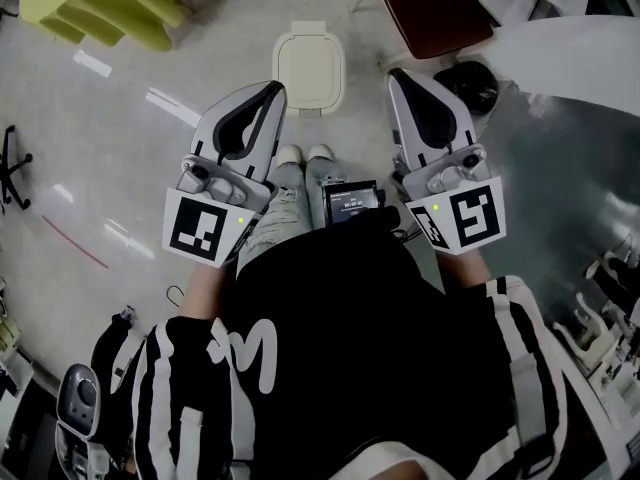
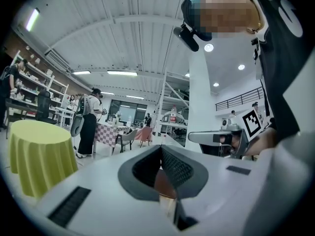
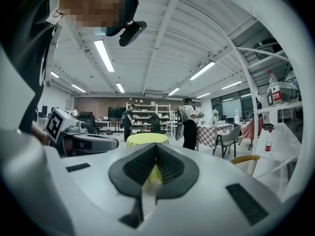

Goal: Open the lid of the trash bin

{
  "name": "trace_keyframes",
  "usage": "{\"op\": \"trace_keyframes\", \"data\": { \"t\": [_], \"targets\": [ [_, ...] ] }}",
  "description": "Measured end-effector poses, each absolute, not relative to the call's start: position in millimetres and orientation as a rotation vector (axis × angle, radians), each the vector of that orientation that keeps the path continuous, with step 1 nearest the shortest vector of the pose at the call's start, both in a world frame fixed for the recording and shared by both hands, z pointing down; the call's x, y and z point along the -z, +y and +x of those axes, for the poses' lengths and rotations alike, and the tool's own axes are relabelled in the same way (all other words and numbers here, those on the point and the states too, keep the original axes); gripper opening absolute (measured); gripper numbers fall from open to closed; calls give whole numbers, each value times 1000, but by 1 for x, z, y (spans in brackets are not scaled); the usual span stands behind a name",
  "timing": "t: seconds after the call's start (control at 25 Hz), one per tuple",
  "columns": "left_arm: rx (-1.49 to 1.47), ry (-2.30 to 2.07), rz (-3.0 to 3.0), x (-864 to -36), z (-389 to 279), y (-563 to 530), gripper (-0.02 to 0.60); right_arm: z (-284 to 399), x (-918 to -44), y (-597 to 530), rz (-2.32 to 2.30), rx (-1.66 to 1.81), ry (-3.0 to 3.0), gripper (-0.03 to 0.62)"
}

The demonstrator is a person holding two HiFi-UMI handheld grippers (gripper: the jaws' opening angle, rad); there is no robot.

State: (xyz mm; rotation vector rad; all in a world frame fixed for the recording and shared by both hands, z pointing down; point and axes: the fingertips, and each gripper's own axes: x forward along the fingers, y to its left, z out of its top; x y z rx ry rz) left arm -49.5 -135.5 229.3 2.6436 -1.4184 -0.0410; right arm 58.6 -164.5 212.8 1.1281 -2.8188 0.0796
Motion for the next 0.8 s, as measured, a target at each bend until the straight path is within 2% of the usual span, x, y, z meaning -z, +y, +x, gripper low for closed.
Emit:
{"op": "trace_keyframes", "data": {
  "t": [0.8],
  "targets": [
    [10,-1414,2584,-278,-51,-140,8,42,-264,-171,1030,-157,-2812,11]
  ]
}}
